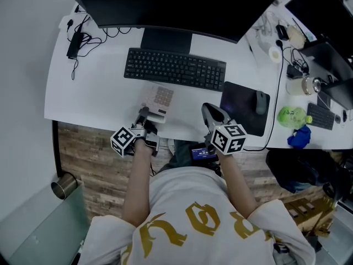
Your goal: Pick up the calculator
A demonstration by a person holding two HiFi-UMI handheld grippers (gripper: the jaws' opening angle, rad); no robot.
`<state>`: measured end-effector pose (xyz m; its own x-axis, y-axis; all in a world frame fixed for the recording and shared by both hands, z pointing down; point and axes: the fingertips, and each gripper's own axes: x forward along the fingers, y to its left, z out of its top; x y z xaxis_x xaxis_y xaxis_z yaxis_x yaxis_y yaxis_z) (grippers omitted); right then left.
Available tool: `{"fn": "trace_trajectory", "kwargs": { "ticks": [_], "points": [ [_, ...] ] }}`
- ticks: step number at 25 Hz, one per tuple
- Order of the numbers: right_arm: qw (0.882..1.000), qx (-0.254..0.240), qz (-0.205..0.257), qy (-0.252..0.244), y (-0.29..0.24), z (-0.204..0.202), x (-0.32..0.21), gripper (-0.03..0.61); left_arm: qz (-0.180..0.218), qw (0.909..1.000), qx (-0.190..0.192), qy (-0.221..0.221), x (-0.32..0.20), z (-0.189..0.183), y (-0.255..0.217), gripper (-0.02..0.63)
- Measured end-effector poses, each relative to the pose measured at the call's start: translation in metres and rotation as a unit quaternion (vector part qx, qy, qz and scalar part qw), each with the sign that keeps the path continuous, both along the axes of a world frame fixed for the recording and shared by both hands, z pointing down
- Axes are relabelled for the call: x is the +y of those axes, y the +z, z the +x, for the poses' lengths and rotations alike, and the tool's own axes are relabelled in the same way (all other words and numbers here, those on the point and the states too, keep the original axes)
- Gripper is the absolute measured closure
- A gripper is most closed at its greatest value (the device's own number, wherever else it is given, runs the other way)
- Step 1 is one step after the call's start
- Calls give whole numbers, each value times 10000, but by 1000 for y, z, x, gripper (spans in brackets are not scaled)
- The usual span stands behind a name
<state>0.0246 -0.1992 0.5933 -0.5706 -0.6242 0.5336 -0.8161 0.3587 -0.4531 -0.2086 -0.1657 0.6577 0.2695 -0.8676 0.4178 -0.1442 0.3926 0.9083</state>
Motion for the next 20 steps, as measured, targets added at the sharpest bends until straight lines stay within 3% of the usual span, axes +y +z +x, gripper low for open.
{"fn": "trace_trajectory", "kwargs": {
  "ticks": [14, 20],
  "points": [
    [9990, 74, 422, 113, -36, 7, 10, 555, 465, 9987, 208, 33, -1, 4, -44, 414],
    [9966, 11, 732, 377, -57, 16, 12, 555, 717, 9970, 263, 132, 3, 10, -66, 414]
  ]
}}
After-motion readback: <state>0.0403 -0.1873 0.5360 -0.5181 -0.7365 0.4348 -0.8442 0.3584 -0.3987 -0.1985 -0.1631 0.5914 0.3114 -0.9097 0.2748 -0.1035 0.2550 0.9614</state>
